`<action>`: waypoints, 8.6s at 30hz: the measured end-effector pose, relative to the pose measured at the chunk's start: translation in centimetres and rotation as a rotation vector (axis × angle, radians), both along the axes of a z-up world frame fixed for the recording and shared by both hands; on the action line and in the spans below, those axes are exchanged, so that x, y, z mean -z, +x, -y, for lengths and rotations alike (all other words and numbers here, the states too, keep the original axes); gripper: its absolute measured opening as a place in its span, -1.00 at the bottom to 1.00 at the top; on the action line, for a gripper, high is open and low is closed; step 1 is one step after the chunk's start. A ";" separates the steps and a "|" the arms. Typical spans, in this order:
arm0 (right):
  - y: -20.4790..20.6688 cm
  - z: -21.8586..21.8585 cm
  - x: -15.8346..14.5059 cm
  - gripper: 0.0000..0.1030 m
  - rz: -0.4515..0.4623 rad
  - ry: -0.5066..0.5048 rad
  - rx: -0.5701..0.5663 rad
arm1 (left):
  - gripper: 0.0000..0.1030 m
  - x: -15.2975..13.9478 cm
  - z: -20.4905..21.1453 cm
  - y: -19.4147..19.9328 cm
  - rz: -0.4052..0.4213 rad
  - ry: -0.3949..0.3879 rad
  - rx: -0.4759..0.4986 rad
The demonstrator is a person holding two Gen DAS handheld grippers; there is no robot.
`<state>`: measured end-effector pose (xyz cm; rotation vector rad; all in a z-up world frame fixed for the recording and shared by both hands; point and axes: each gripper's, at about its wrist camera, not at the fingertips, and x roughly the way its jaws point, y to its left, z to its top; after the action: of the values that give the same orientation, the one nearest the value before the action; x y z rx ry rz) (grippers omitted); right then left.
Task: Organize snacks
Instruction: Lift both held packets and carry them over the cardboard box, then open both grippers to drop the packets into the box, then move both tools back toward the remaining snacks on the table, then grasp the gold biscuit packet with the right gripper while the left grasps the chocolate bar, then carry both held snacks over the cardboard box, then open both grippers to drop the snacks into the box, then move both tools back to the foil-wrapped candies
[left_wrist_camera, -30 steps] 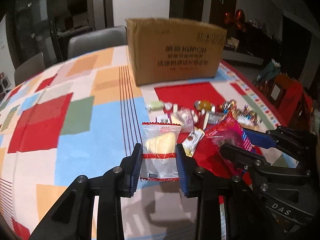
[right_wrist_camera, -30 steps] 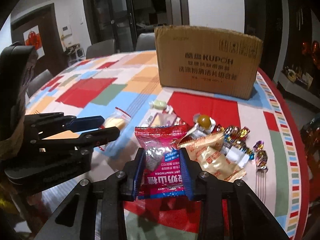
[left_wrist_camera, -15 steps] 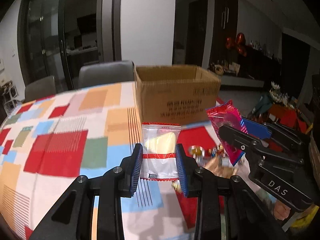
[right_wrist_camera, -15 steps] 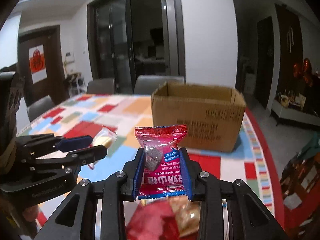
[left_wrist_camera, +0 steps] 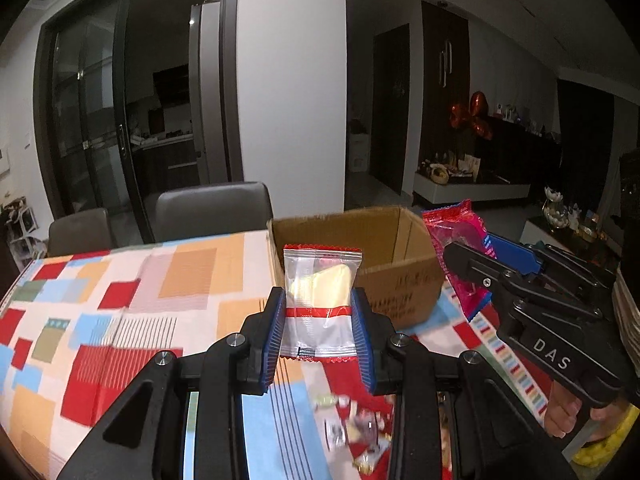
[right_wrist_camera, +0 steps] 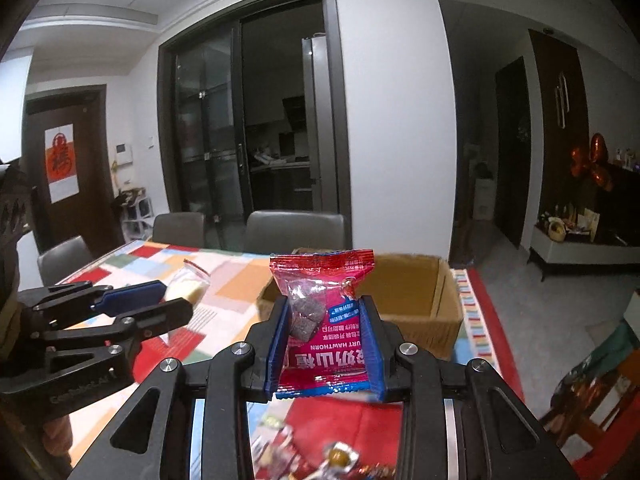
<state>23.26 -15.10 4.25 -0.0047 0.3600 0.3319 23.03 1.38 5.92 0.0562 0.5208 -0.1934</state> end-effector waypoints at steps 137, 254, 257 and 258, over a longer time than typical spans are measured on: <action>-4.8 0.0 16.8 -0.18 -0.400 -0.279 -0.112 | -0.62 18.1 4.1 -2.6 -0.397 0.080 0.358; 3.9 4.8 3.2 0.18 -0.197 -0.074 0.060 | 0.24 2.7 4.6 2.9 -0.027 0.056 0.131; 2.3 5.8 4.1 0.18 -0.206 -0.074 0.078 | 0.24 3.4 5.7 1.6 -0.013 0.084 0.166; 1.9 6.1 4.3 0.18 -0.208 -0.073 0.086 | 0.24 3.6 6.1 1.2 -0.008 0.094 0.180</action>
<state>25.12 -21.17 -0.02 -0.0261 0.5771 0.2347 24.20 -4.69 2.34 0.1946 0.5331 -0.3445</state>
